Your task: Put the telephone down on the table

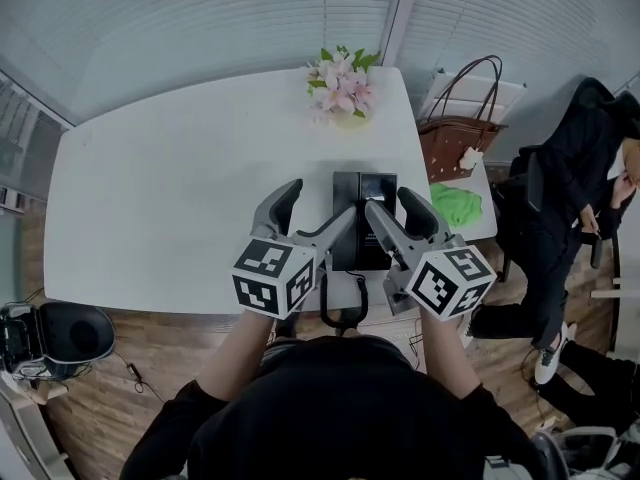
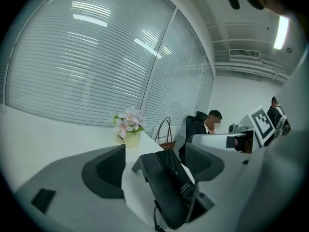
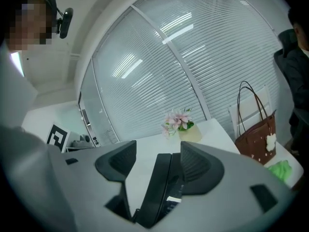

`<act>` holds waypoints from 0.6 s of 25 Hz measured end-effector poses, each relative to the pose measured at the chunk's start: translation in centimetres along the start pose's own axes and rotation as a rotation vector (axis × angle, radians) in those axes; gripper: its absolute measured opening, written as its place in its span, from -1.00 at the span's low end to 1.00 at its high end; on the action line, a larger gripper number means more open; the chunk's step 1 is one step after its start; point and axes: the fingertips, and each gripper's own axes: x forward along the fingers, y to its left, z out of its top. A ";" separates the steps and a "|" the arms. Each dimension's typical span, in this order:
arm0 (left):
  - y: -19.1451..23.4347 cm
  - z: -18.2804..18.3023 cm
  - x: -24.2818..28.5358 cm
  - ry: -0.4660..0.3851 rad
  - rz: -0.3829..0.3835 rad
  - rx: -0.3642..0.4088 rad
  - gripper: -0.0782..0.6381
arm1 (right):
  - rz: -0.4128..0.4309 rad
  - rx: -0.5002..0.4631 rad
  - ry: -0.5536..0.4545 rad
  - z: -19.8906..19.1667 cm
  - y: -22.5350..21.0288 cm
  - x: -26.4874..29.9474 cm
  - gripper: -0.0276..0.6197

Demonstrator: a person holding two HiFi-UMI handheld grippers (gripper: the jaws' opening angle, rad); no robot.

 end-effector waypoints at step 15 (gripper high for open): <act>-1.1 5.4 -3.5 -0.148 -0.002 0.074 0.34 | 0.025 -0.121 -0.104 4.3 3.8 -1.3 -0.09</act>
